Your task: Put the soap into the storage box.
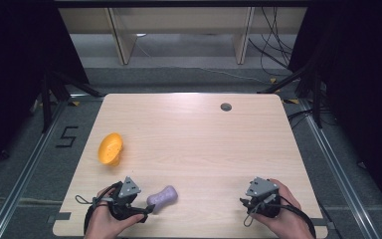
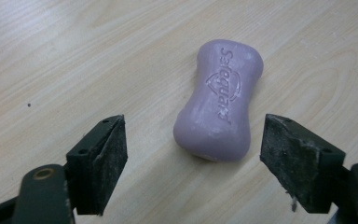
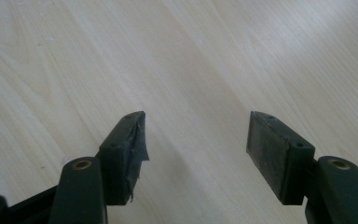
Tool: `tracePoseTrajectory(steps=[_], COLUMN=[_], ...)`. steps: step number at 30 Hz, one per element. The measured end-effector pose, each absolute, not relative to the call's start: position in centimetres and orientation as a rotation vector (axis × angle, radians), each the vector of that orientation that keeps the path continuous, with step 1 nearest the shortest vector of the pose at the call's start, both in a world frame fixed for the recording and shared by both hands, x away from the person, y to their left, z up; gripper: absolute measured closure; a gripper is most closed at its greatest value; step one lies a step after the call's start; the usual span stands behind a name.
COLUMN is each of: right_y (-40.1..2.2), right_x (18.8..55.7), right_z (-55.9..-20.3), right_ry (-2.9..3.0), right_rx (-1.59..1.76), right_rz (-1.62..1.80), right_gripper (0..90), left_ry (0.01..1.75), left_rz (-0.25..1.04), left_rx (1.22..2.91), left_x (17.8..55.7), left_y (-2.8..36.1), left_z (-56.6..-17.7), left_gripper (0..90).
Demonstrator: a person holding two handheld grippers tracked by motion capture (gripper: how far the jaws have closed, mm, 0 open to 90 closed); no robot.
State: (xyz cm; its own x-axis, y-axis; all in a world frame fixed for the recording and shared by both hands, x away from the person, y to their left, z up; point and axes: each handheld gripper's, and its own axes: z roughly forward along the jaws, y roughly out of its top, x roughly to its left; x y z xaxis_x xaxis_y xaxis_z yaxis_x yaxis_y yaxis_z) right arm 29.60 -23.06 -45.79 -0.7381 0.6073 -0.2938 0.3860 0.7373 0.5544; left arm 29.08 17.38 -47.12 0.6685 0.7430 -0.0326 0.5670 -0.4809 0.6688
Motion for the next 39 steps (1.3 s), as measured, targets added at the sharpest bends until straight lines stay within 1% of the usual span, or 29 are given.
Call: tracePoseTrajectory(steps=[3, 7, 9, 13, 15, 17, 20, 24, 32, 34, 37, 39], right_y=[-23.0, -23.0, -23.0, -23.0, -23.0, -23.0, -23.0, -23.0, -23.1, -23.0, -23.1, -23.1], right_x=[29.6, 29.5, 29.5, 29.6, 29.6, 29.6, 29.6, 29.6, 29.6, 29.6, 29.6, 29.6], right_z=[-45.8, -45.8, -45.8, -45.8, -45.8, -45.8, -45.8, -45.8, -45.8, -45.8, -45.8, -45.8], right_ry=[2.470, 2.474, 2.476, 2.467, 2.483, 2.471, 2.476, 2.479, 2.477, 2.473, 2.473, 2.474], right_rx=[0.752, 0.760, 0.759, 0.760, 0.761, 0.759, 0.761, 0.759, 0.757, 0.758, 0.760, 0.759], right_rz=[0.651, 0.644, 0.642, 0.647, 0.644, 0.649, 0.645, 0.645, 0.646, 0.647, 0.647, 0.647], right_gripper=[38.2, 38.2, 38.2, 38.2, 38.2, 38.2, 38.2, 38.1, 38.1, 38.1, 38.1, 38.2], left_ry=[0.997, 0.988, 0.978, 0.941, 0.951, 0.916, 0.896, 0.851, 0.737, 0.737, 0.730, 0.736], left_rz=[0.335, 0.305, 0.292, 0.219, 0.189, 0.166, 0.147, 0.151, 0.094, 0.071, 0.075, 0.045], left_rx=[2.236, 2.321, 2.375, 2.523, 2.565, 2.642, 2.702, 2.759, 2.868, 2.882, 2.902, 2.920], left_x=[29.2, 29.7, 30.1, 31.0, 31.4, 31.9, 32.5, 33.2, 34.8, 35.2, 35.6, 35.8], left_y=[17.0, 16.4, 16.0, 15.0, 14.3, 13.8, 12.9, 11.6, 9.5, 9.2, 8.9, 8.6], left_z=[-46.8, -46.1, -45.6, -44.5, -44.2, -43.9, -43.9, -44.0, -44.9, -45.1, -45.4, -45.6], left_gripper=[23.4, 25.5, 27.5, 29.8, 31.7, 31.8, 32.7, 33.3, 34.3, 34.3, 35.2, 35.7])
